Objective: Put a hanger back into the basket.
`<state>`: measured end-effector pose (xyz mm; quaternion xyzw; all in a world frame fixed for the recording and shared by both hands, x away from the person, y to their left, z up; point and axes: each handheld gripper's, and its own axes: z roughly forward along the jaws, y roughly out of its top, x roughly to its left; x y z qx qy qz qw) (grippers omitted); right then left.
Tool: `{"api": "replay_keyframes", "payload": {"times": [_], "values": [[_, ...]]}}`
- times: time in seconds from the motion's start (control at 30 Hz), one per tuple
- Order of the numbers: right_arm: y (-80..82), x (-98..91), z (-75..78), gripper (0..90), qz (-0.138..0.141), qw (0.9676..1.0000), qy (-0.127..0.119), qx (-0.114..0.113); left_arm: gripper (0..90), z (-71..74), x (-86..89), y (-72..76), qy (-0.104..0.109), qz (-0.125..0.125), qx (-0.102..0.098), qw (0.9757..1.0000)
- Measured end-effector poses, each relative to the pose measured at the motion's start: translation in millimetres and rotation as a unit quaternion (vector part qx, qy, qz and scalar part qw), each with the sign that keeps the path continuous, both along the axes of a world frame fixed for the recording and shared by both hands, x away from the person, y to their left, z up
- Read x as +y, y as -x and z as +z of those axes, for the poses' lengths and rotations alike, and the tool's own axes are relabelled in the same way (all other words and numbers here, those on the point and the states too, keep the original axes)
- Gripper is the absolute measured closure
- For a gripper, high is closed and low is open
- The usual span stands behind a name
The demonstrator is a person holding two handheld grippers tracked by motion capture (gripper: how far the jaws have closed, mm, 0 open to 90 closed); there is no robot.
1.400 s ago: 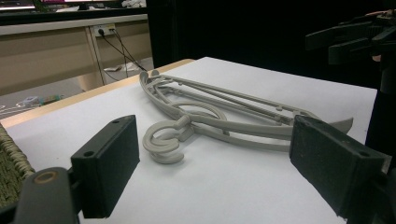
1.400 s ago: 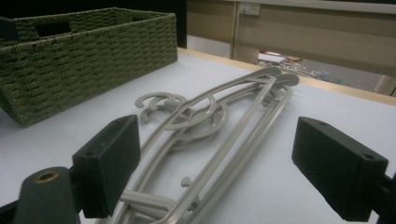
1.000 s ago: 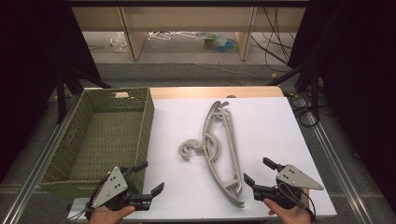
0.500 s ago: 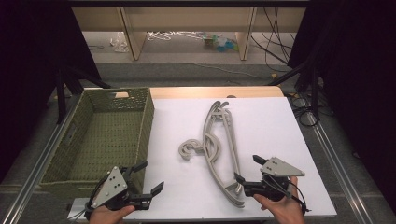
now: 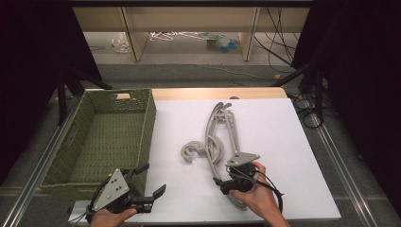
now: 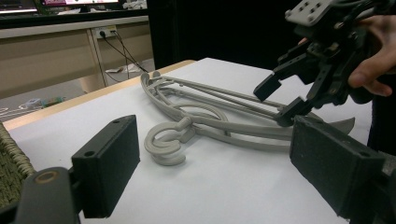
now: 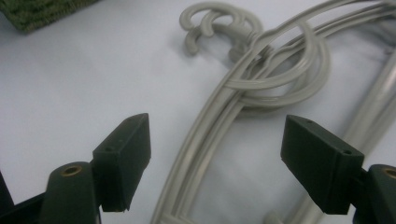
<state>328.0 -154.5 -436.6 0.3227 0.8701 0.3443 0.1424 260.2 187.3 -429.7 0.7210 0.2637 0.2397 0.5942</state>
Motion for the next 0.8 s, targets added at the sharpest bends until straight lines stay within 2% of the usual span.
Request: {"api": "replay_keyframes", "payload": {"times": [0.03, 0.1, 0.13, 0.17, 0.23, 0.27, 0.33, 0.4, 0.43, 0.47, 0.5, 0.53, 0.57, 0.63, 0.8], "values": [[-2.8, 6.2, -3.5, 25.7, -0.002, 1.0000, 0.005, -0.007, 15.8, 0.1, 0.2, -0.2, -0.002, 0.000, -0.001, 1.0000], [-7.2, 15.6, -6.8, 26.4, -0.005, 0.9997, 0.025, 0.004, 15.8, -0.3, -0.6, 0.1, 0.007, -0.001, 0.001, 1.0000], [-10.4, 20.2, -9.0, 29.2, -0.004, 0.9993, 0.035, 0.007, 15.8, 0.2, -0.3, 0.7, 0.004, 0.000, 0.002, 1.0000], [-10.4, 20.2, -9.0, 29.2, -0.004, 0.9993, 0.035, 0.007, 15.8, 0.2, -0.3, 0.7, 0.004, 0.000, 0.002, 1.0000], [-16.2, 27.7, -11.1, 33.4, 0.001, 0.9977, 0.061, 0.029, 15.8, 0.3, -0.8, 1.1, 0.003, -0.001, 0.002, 1.0000], [-18.2, 29.3, -12.6, 35.3, 0.001, 0.9976, 0.065, 0.023, 15.8, 0.1, -0.8, 1.1, 0.003, -0.001, 0.002, 1.0000], [-24.2, 31.1, -14.0, 38.4, 0.007, 0.9971, 0.072, 0.025, 15.8, 0.1, -0.8, 1.0, 0.003, -0.001, 0.002, 1.0000], [-25.8, 31.8, -14.3, 39.5, 0.000, 0.9966, 0.076, 0.032, 15.8, 0.2, -0.9, 1.1, 0.003, -0.001, 0.002, 1.0000], [-29.9, 33.5, -17.0, 40.7, -0.002, 0.9955, 0.086, 0.041, 15.8, -0.4, -1.6, 0.3, 0.008, -0.004, -0.002, 1.0000], [-29.9, 33.5, -17.0, 40.7, -0.002, 0.9955, 0.086, 0.041, 15.8, -0.4, -1.7, 0.3, 0.007, -0.004, -0.001, 1.0000], [-32.1, 34.8, -19.1, 42.3, -0.007, 0.9945, 0.093, 0.047, 15.8, 0.4, -0.6, 0.0, -0.005, -0.005, -0.005, 1.0000], [-32.1, 34.8, -19.1, 42.3, -0.007, 0.9945, 0.093, 0.047, 15.8, 0.4, -0.6, 0.0, -0.005, -0.005, -0.005, 1.0000], [-34.7, 36.2, -20.5, 46.1, -0.004, 0.9937, 0.099, 0.054, 15.8, -0.2, -1.5, 0.6, 0.002, -0.002, 0.001, 1.0000], [-36.3, 38.2, -21.5, 49.2, -0.002, 0.9934, 0.097, 0.061, 15.8, -0.8, -2.0, -0.1, -0.001, -0.004, 0.003, 1.0000], [-38.2, 38.3, -20.7, 51.5, -0.009, 0.9927, 0.098, 0.070, 15.9, 0.1, -2.5, 0.9, 0.000, -0.007, 0.000, 1.0000]]}}
